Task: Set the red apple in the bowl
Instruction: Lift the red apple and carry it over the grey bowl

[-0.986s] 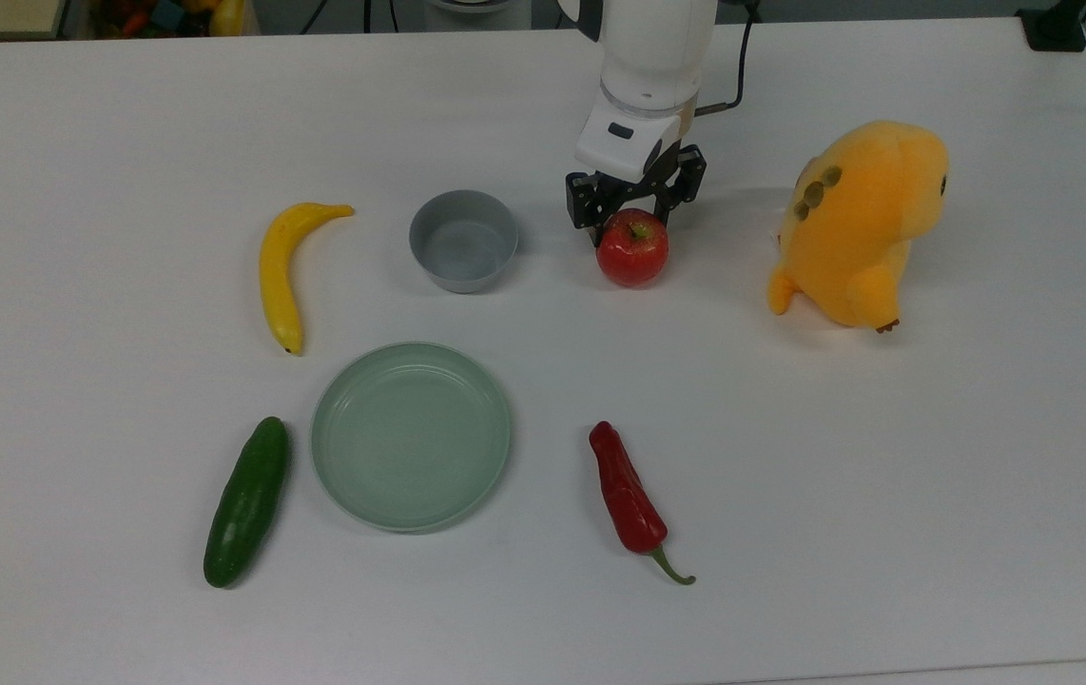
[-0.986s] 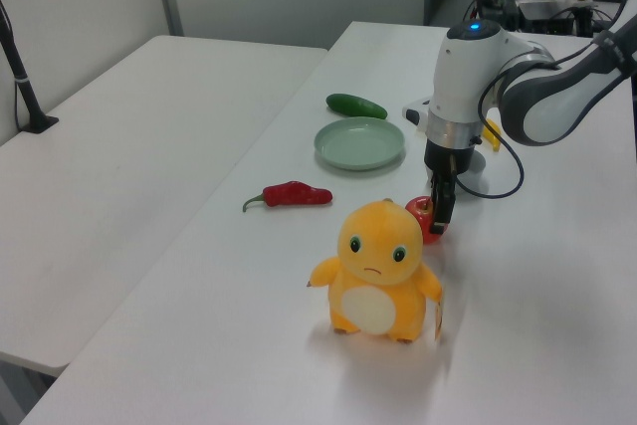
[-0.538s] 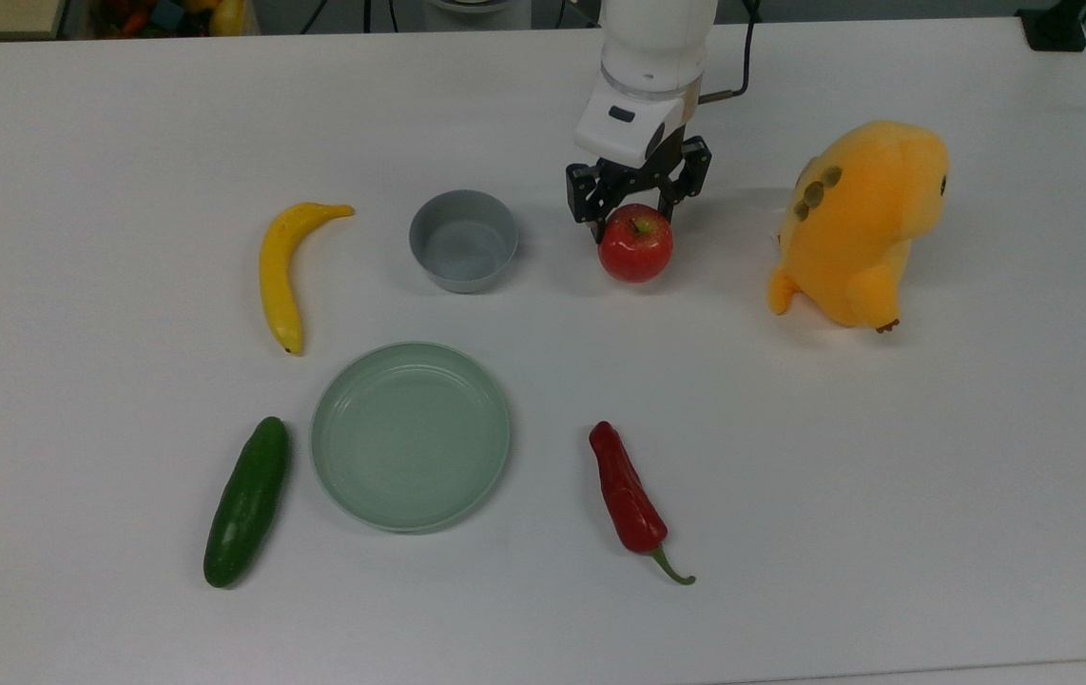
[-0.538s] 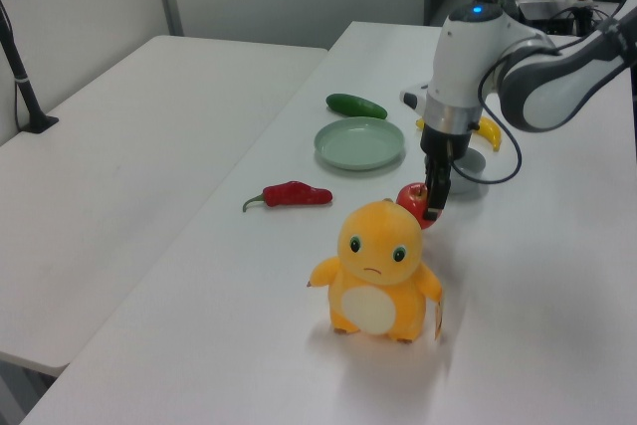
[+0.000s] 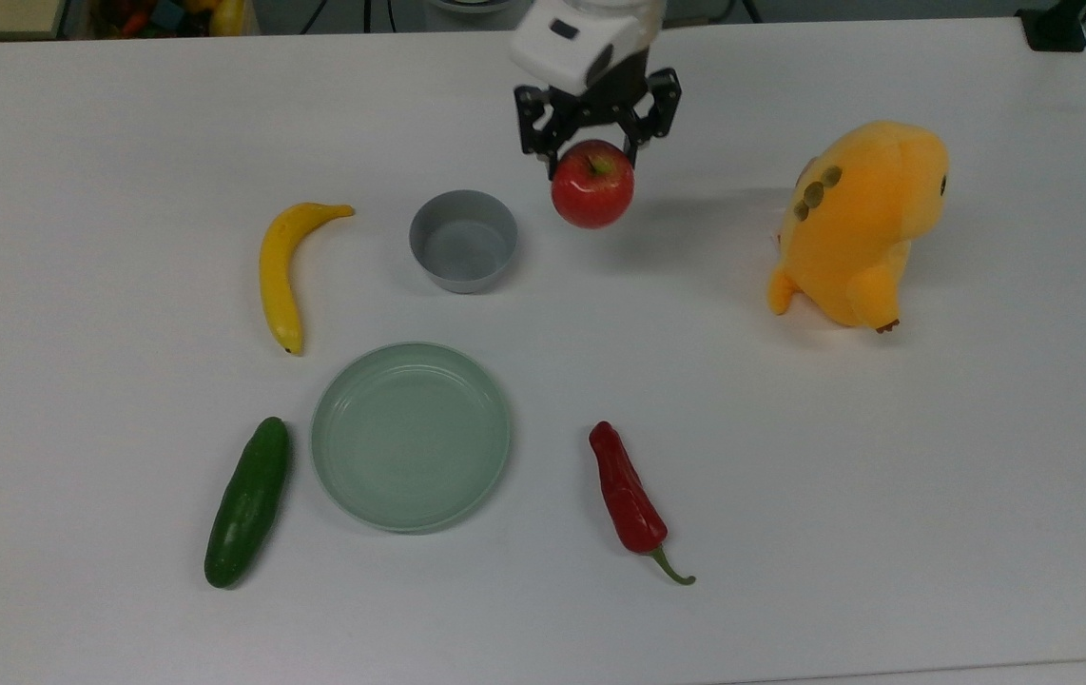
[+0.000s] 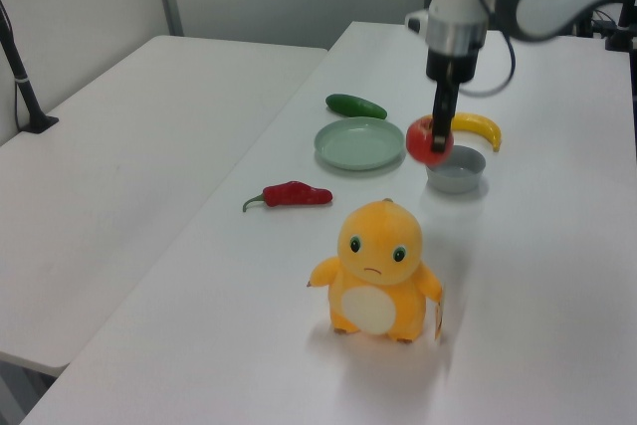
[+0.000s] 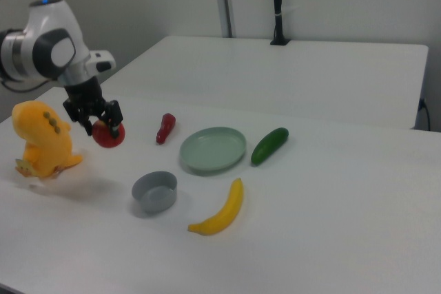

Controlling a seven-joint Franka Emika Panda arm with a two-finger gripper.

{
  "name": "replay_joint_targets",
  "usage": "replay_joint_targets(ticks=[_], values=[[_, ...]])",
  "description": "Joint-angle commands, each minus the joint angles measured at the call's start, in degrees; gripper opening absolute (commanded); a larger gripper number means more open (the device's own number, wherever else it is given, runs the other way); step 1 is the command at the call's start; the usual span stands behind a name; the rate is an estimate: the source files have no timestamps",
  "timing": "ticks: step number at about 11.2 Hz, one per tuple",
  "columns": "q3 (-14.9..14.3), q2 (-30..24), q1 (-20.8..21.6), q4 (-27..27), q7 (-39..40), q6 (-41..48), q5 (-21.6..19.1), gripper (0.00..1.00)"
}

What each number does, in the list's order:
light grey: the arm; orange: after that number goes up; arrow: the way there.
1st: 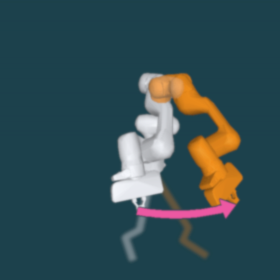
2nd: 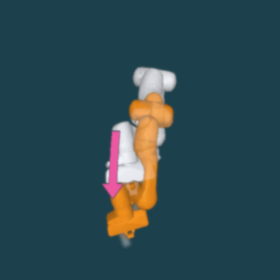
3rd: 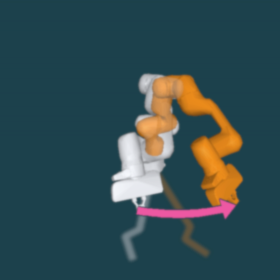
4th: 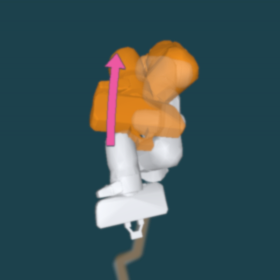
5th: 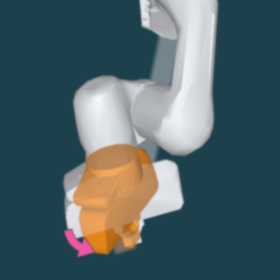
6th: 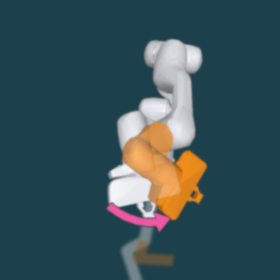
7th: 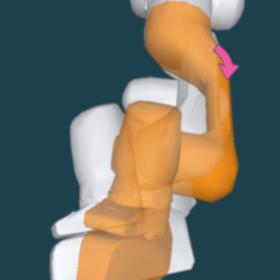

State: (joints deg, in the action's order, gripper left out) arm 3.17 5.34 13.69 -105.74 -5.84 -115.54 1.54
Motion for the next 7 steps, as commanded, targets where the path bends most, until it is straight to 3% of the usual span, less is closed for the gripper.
replay_joint_targets(ticks=[1,4,7], values=[[-5.7,-3.57,0.37,5.79,1.96,9.43,-2.85,0.47],[-10.54,-5.25,0.46,11.42,8.54,19.36,-6.01,0.47],[-10.73,-5.87,0.37,10.99,9.79,21.66,-6.19,0.47]])
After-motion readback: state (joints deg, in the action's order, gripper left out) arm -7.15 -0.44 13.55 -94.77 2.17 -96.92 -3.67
